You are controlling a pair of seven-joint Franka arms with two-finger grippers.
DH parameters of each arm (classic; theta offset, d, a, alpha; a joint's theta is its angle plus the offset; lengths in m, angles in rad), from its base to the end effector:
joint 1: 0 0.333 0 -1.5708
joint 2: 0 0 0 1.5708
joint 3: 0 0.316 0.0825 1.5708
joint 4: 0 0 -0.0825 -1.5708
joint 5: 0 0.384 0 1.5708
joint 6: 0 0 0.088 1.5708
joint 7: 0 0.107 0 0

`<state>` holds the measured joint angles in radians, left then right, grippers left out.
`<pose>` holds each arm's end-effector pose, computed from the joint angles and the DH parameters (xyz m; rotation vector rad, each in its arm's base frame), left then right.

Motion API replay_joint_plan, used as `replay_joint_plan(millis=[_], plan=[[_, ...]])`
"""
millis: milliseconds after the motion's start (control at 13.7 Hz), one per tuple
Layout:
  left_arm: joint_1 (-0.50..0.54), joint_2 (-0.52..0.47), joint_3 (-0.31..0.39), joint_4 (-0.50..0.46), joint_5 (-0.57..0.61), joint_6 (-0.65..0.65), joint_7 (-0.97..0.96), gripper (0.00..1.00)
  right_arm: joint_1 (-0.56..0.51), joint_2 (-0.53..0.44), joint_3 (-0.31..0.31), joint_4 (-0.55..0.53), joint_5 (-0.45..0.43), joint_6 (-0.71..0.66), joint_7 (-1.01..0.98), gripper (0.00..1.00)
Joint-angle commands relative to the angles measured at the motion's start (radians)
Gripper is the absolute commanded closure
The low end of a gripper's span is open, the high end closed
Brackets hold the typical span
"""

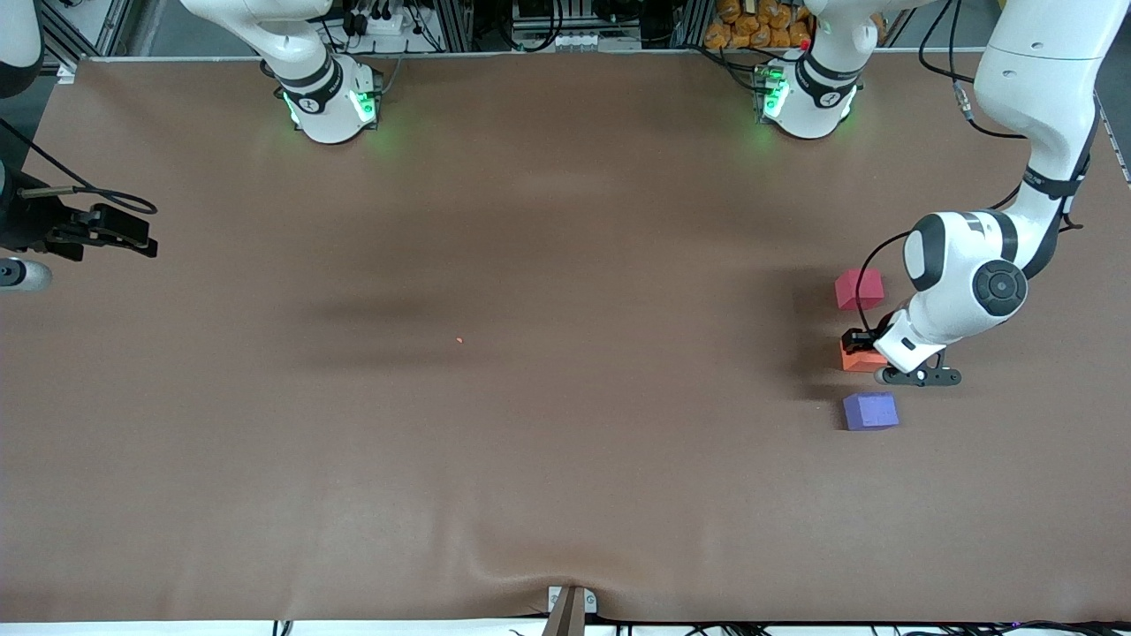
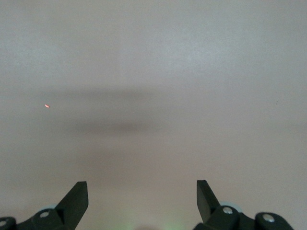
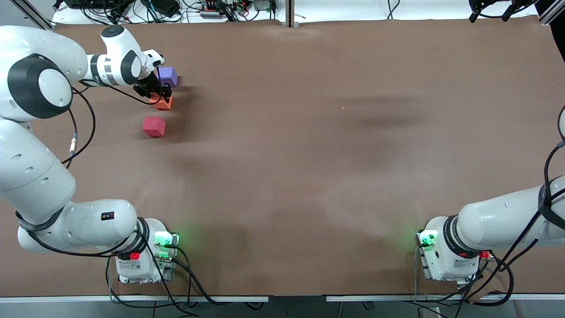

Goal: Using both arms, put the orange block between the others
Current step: 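Carry the orange block between the pink and purple blocks, lower it, then open the left gripper and lift it away from the blocks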

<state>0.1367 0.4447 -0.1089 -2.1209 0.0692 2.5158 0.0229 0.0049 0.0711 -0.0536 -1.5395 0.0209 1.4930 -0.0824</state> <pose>0.5715 0.0149 0.1959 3.1311 -0.0669 -0.0718 0.5660 -0.0241 0.5930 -3.1111 -0.0529 0.1809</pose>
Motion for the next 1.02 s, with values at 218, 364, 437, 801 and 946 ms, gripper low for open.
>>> replay_joint_plan(millis=[218,364,437,801,946], plan=[[0.020,0.006,-0.008,0.061,0.024,-0.008,0.003,0.00,-0.006,-0.010,0.005,-0.011,0.020,0.000,-0.002,0.00],[0.020,-0.023,-0.009,0.081,0.024,-0.046,-0.004,0.00,-0.006,-0.010,0.005,-0.011,0.020,0.000,-0.002,0.00],[0.030,-0.058,-0.009,0.088,0.020,-0.069,-0.005,0.00,-0.006,-0.010,0.005,-0.011,0.020,0.001,-0.002,0.00],[0.024,-0.162,-0.014,0.278,0.014,-0.331,-0.001,0.00,-0.005,-0.008,0.005,-0.011,0.020,0.003,-0.002,0.00],[0.027,-0.194,-0.043,0.389,0.009,-0.478,-0.011,0.00,-0.005,-0.008,0.005,-0.011,0.020,0.003,-0.002,0.00]])
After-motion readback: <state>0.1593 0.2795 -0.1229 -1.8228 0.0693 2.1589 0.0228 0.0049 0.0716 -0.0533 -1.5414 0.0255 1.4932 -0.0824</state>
